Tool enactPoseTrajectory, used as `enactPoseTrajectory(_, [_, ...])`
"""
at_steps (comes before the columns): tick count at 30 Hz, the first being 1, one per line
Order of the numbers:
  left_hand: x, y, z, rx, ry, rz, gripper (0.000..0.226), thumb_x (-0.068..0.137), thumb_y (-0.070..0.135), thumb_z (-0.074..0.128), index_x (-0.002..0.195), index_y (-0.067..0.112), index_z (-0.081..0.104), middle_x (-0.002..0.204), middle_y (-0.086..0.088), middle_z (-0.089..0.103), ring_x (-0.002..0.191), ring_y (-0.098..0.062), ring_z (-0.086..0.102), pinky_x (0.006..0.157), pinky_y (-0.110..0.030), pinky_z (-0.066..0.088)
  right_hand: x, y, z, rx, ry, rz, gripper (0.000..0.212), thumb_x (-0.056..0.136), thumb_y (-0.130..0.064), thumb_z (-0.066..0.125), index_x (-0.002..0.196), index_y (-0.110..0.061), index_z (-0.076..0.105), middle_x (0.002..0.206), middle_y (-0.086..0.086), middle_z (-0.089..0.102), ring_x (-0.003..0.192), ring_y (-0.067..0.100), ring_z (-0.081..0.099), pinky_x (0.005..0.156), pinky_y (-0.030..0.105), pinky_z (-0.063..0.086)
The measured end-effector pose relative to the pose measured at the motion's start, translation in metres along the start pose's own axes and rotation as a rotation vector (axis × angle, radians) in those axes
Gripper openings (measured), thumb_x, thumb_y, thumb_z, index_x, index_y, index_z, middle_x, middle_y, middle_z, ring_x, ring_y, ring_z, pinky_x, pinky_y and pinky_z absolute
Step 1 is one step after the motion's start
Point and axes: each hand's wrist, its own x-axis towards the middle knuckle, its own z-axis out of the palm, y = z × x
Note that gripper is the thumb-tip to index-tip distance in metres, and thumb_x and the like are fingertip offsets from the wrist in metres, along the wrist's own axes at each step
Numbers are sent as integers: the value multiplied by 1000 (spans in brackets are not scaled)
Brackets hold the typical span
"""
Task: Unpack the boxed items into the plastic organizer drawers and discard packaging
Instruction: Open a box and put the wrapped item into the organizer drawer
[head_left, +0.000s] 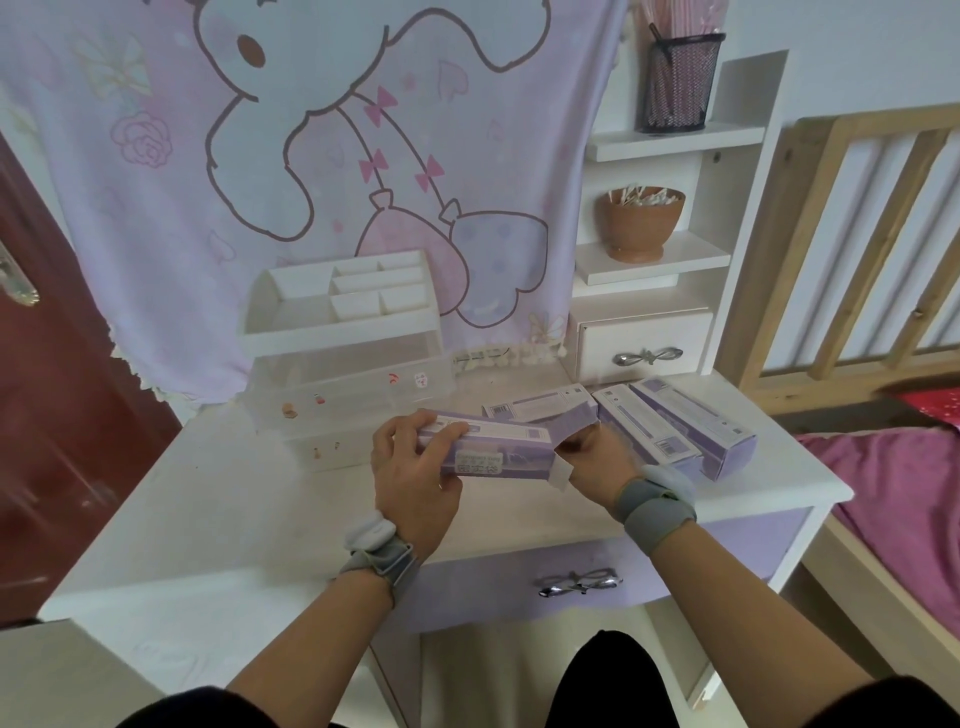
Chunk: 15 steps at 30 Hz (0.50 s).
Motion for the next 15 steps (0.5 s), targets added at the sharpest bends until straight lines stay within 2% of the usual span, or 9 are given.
enactPoseTrajectory(3, [-1,-1,-2,-11,8,4,55,61,3,81,114,15,69,121,-15,59,111,-39,47,86,-49,51,-2,-1,-1,95,-56,4,26,85,1,59,102,-13,72,72,-20,63,66,-9,59,49,2,41])
enactPoseTrajectory(4, [-1,-1,-2,-11,7,5,55,61,4,81,114,15,69,121,-15,59,111,-39,47,86,-49,51,-2,-2,-2,69,-83,9,27,85,1,57,104,-13,71,71,-24,60,65,-8,58,49,3,41])
enactPoseTrajectory(6, [-1,-2,-3,-2,4,10,54,61,4,83,113,14,69,121,-16,60,111,-40,48,85,-50,52,1,-3,-3,-15,-147,4,26,88,-4,55,109,-12,68,77,-13,65,69,4,56,58,7,42])
enactPoseTrajectory(8, [-2,-3,-2,13,6,26,53,62,4,83,112,14,70,120,-17,60,111,-41,50,86,-52,52,1,-2,-6,-4,-223,26,26,92,-12,54,118,-14,61,96,4,67,82,17,57,69,21,49])
enactPoseTrajectory(9, [-2,-4,-2,24,8,39,52,62,4,84,112,13,70,120,-18,61,111,-42,51,86,-53,52,1,-1,-8,72,-268,49,27,94,-16,55,120,-19,57,101,4,64,86,17,57,69,21,52])
enactPoseTrajectory(12, [-3,-6,-2,66,21,98,52,64,3,84,112,13,70,119,-20,62,110,-42,52,85,-54,53,-4,1,-10,319,-383,110,35,93,-18,60,126,-25,51,104,-10,58,91,10,55,58,10,51])
enactPoseTrajectory(15, [-3,-6,-1,99,32,128,54,64,2,84,115,12,69,117,-22,63,109,-44,54,83,-55,53,-4,5,-7,461,-388,175,38,92,-16,62,127,-25,53,112,-5,58,96,13,53,67,16,53])
